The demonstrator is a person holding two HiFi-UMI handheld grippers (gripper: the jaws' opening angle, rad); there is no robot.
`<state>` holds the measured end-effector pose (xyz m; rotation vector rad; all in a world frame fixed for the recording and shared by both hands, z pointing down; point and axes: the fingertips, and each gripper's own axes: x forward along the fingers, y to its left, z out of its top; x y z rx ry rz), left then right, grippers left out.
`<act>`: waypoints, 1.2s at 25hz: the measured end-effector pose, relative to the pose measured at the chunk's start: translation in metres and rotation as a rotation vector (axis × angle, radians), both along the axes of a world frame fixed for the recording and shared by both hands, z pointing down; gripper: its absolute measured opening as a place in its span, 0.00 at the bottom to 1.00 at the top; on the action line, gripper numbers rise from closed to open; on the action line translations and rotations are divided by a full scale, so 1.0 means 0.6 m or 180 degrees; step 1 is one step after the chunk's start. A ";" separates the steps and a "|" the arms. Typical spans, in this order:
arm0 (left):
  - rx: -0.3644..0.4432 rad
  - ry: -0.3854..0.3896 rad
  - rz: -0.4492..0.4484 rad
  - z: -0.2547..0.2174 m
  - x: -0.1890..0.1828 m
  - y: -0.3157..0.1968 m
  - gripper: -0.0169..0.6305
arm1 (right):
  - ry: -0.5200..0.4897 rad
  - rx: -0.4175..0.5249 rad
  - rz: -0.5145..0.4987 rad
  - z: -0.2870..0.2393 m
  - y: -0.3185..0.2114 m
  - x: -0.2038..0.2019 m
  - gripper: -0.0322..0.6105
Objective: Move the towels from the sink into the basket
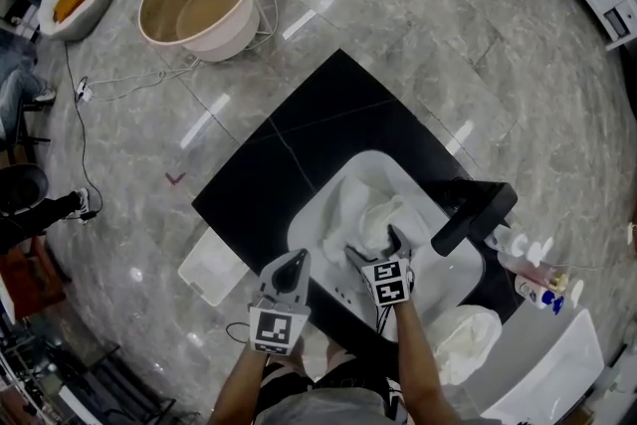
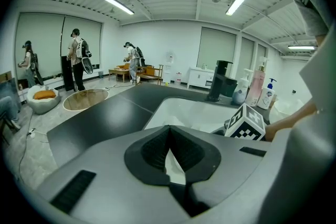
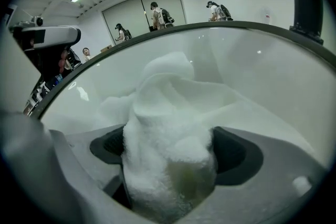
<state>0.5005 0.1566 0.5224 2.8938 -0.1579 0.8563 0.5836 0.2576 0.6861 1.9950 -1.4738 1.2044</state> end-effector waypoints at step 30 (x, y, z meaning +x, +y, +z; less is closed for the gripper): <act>0.0422 0.0449 -0.0273 -0.192 -0.065 -0.029 0.04 | 0.0814 0.0583 0.0198 -0.288 -0.024 0.006 0.32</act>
